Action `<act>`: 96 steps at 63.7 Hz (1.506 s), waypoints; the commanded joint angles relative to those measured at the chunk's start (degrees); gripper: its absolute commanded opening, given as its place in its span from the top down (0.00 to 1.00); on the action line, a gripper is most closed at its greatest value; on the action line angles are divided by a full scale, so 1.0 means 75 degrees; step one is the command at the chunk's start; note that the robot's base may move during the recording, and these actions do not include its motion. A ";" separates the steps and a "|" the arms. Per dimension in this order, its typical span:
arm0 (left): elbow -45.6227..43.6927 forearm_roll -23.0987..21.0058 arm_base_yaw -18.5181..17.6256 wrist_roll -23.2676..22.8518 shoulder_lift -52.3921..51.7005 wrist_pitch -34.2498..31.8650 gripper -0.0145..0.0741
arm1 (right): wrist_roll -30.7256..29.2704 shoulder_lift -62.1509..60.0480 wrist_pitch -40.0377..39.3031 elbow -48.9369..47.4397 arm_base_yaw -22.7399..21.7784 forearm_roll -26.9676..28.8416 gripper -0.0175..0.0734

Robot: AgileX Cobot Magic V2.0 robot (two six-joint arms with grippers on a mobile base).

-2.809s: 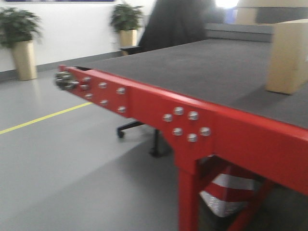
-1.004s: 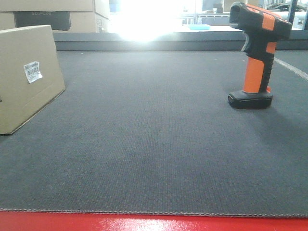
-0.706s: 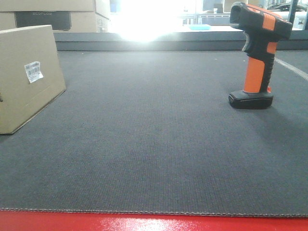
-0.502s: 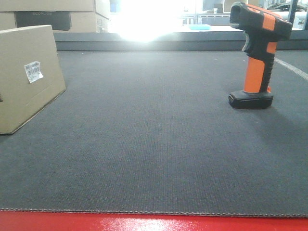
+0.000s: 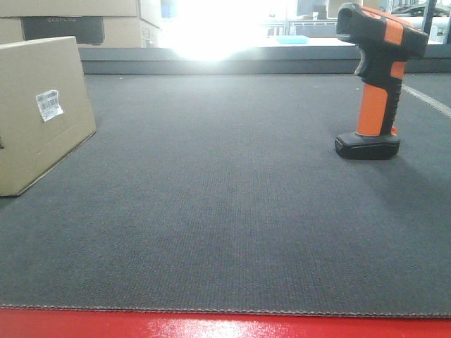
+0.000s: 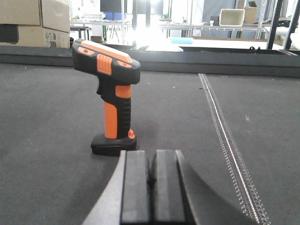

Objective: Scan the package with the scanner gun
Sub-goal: 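Turn the base to face the tan box and orange scanner gun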

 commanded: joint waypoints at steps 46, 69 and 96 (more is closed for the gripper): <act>-0.3148 0.0000 0.0002 -0.0040 0.0386 0.1028 0.96 | -0.0062 0.0568 0.0384 -0.2940 0.0013 -0.0154 0.94; -0.4903 -0.0072 0.0002 -0.0040 0.2693 0.2249 0.26 | -0.0062 0.2693 0.0787 -0.3935 0.0013 -0.0154 0.18; -0.7361 -0.0174 -0.0999 -0.0040 0.5557 0.4744 0.16 | -0.0062 0.3023 0.0753 -0.3935 0.0123 -0.0076 0.19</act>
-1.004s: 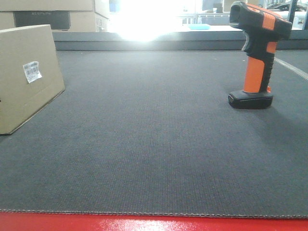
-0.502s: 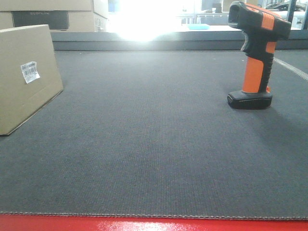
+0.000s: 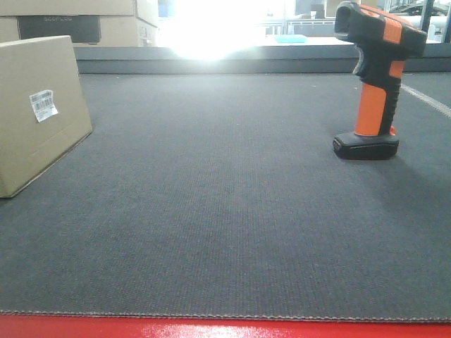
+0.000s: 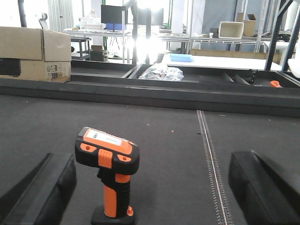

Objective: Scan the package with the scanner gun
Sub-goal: 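Turn the base to face the tan box and orange scanner gun, then grasp the tan cardboard box with the left gripper and lift it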

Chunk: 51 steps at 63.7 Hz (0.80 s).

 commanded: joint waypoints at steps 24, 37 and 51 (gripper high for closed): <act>-0.4869 0.0104 -0.0072 -0.0406 0.4799 0.4142 0.16 | -0.0062 0.0035 -0.0090 -0.0060 0.0453 0.0029 0.19; -0.6398 0.0151 0.0312 -0.0406 0.6626 0.4962 0.16 | -0.0062 0.0035 0.0003 -0.0060 0.0451 0.0041 0.19; -0.6761 0.0213 0.0384 -0.0406 0.7936 0.4962 0.16 | -0.0062 0.0035 0.0084 -0.0060 0.0524 0.0041 0.19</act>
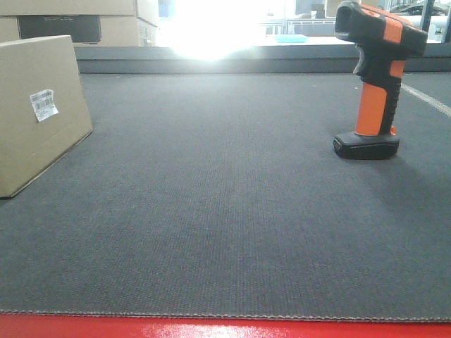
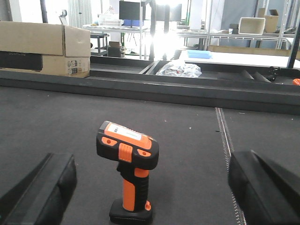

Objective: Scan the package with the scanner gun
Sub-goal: 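Grasp the tan cardboard box with the left gripper and lift it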

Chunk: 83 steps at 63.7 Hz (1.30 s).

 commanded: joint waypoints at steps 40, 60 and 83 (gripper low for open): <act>-0.0100 0.0291 0.0015 0.0166 0.1449 0.0026 0.46 | -0.0062 0.0035 0.0053 -0.0060 0.0021 0.0012 0.19; -0.0150 -0.0176 0.0015 0.0166 0.1313 0.0026 0.96 | -0.0062 0.0035 0.0218 -0.0060 0.0021 0.0012 0.19; -0.0150 -0.2808 0.0015 0.0320 0.0356 0.0026 0.96 | -0.0062 0.0035 0.0865 -0.0011 0.0320 0.0032 0.19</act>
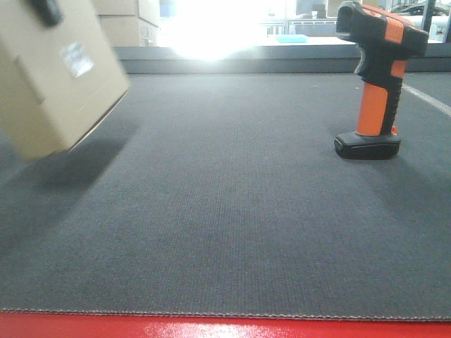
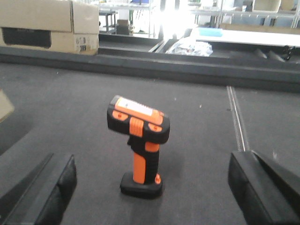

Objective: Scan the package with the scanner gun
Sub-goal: 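Grasp the tan cardboard box with the left gripper and lift it, then lower the right gripper onto the orange scanner gun and grasp it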

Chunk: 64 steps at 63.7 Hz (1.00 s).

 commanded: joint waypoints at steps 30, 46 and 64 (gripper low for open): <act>-0.0071 -0.2403 0.0002 0.0139 -0.0220 -0.0042 0.96 | -0.0062 0.0200 -0.2359 0.1825 0.0619 0.0433 0.19; -0.0071 -0.2403 0.0002 0.0139 -0.0220 -0.0042 0.96 | -0.0062 0.1609 -0.3858 0.2085 0.0619 0.0433 0.19; -0.0071 -0.2403 0.0002 0.0139 -0.0220 -0.0042 0.96 | 0.0204 0.3961 -0.5986 0.1968 0.0717 0.0433 0.19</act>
